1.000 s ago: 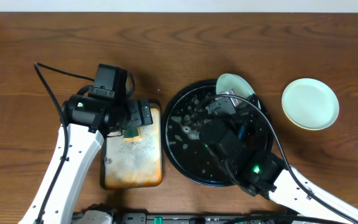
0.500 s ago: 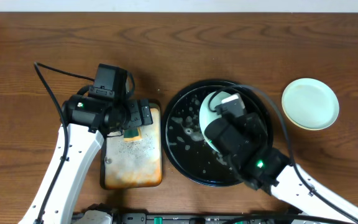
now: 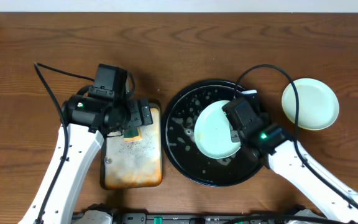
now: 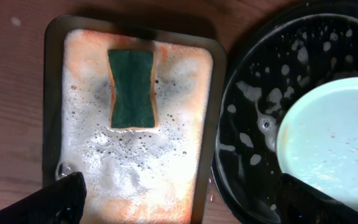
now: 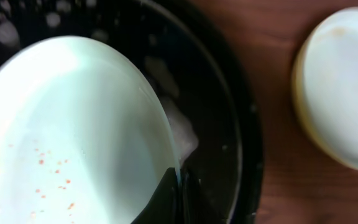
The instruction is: Clean dirty plates on tray and stack at the side
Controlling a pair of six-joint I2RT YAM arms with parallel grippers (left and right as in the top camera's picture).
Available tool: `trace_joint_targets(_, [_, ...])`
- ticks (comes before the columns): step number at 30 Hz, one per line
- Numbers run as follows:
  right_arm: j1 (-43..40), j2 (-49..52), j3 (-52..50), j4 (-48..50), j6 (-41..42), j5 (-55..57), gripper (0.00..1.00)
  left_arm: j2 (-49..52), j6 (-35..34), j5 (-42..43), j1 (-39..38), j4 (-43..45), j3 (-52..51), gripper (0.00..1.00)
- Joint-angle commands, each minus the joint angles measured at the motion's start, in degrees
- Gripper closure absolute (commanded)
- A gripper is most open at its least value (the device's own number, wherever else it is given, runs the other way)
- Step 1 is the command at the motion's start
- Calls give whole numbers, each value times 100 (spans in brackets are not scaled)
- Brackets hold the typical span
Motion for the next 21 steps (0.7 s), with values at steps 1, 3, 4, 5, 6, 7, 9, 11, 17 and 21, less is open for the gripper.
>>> trace_joint_targets(1, [-44, 197, 42, -13, 160, -343, 99, 22, 13, 15, -13, 9, -9, 3])
trace_joint_targets(3, [-44, 313, 42, -52, 160, -356, 99, 22, 13, 15, -13, 105, -9, 3])
trace_joint_targets(4, [-44, 374, 42, -81, 160, -356, 99, 22, 13, 13, -13, 149, -9, 3])
trace_joint_targets(5, [-44, 433, 42, -105, 162, -356, 99, 22, 13, 13, -13, 162, -9, 3])
trace_joint_targets(6, [-44, 481, 42, -109, 162, -354, 99, 22, 13, 13, -13, 162, -9, 3])
trace_joint_targets(7, [-44, 505, 42, -109, 162, -354, 99, 22, 9, 17, -13, 166, -9, 2])
trace_joint_targets(9, [-55, 531, 42, -105, 170, -284, 99, 22, -7, 13, -13, 254, -9, 2])
trace_joint_targets(11, [-116, 527, 42, -107, 249, -240, 99, 22, -57, 22, -13, 291, -9, 2])
trace_joint_targets(17, [-415, 529, 42, -144, 289, -319, 99, 109, -70, 33, -46, 319, -109, 1])
trace_joint_targets(21, [-446, 529, 42, -76, 286, -415, 99, 442, -74, -437, -186, 496, -400, 2])
